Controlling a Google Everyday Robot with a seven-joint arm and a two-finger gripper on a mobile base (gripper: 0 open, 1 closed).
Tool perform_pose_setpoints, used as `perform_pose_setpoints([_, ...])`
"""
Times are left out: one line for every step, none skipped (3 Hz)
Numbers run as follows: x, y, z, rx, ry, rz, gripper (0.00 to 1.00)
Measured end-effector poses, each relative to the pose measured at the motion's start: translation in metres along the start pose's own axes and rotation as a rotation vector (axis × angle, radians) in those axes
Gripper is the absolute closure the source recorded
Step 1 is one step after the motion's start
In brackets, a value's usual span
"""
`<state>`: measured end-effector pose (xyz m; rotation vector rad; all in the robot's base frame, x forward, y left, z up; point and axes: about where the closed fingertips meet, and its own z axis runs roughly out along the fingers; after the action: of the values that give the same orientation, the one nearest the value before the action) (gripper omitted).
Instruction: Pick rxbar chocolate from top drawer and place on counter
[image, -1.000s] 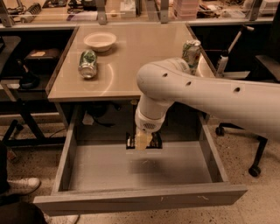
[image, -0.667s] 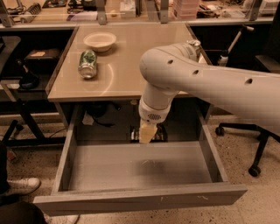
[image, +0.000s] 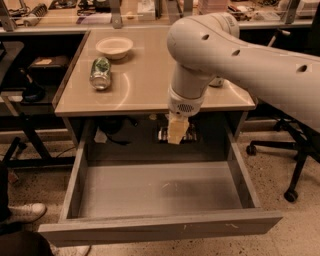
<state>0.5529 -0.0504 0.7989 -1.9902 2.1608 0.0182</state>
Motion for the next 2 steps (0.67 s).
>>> perform_pose_setpoints([0.006,-0.030,-0.019,0.036,0.020,0.006,1.00])
perform_pose_setpoints([0.007,-0.061,-0.033,0.067,0.044,-0.006,1.00])
